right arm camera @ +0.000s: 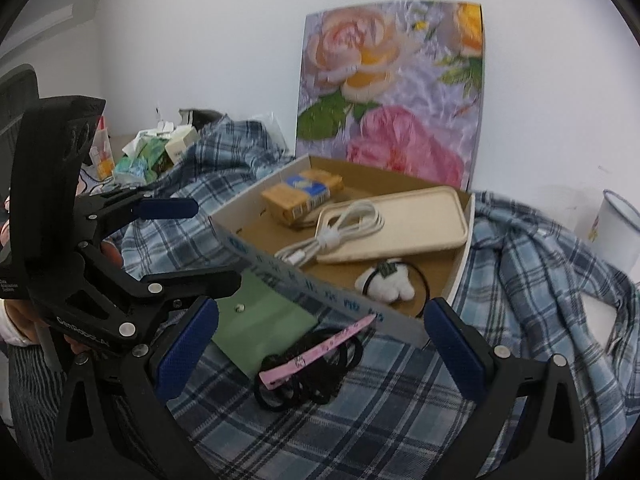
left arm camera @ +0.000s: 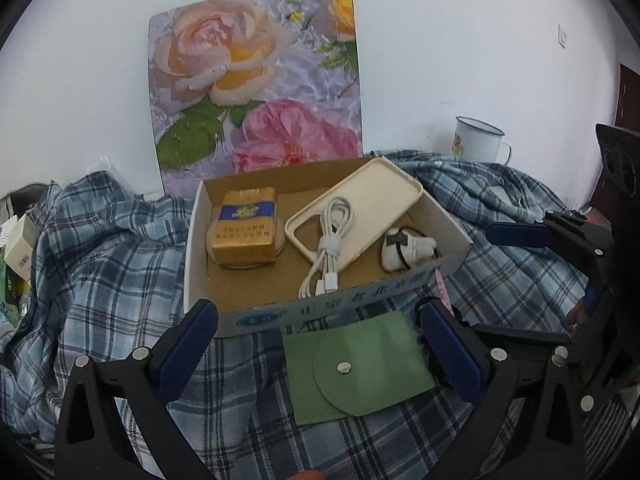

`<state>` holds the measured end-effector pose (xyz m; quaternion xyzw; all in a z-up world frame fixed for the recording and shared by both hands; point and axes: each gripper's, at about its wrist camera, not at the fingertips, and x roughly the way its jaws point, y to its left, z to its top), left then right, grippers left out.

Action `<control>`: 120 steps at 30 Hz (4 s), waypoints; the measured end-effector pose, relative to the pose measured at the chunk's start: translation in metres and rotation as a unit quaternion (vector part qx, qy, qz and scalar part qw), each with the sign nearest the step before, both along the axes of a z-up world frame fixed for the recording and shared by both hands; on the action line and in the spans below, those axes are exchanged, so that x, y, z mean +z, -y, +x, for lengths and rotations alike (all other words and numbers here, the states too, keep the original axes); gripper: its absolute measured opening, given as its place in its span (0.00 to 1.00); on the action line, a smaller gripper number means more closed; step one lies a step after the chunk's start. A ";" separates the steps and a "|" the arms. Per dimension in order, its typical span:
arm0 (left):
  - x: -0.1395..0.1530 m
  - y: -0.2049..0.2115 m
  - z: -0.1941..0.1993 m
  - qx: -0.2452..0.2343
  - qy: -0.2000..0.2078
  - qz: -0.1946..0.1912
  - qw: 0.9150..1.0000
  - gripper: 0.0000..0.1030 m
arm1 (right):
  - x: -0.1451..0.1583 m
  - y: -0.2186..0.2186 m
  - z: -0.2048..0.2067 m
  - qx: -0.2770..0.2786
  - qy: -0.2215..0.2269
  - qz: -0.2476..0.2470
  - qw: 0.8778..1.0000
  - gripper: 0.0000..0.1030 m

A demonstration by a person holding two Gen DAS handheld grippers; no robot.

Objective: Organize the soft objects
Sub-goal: 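Move both tools toward the green pouch and pink strap beside the box, then grasp the green felt pouch with the left tool while the right tool grasps the pink strap with black cord, then hold the green pouch and pink strap up above the bed with both tools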

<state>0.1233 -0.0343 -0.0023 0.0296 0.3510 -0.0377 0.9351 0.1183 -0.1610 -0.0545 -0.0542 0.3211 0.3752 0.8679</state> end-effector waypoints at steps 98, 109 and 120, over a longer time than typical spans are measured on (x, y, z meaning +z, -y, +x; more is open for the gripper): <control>-0.056 0.015 0.019 -0.008 -0.153 0.003 0.988 1.00 | -0.010 0.003 0.008 0.023 -0.047 0.001 0.999 0.34; -0.056 0.010 0.019 0.009 -0.144 0.004 0.990 0.98 | -0.009 0.001 0.006 0.027 -0.050 0.001 0.998 0.34; -0.048 0.017 0.012 -0.021 -0.122 -0.005 0.992 0.97 | -0.009 0.001 0.007 0.024 -0.049 0.003 0.999 0.34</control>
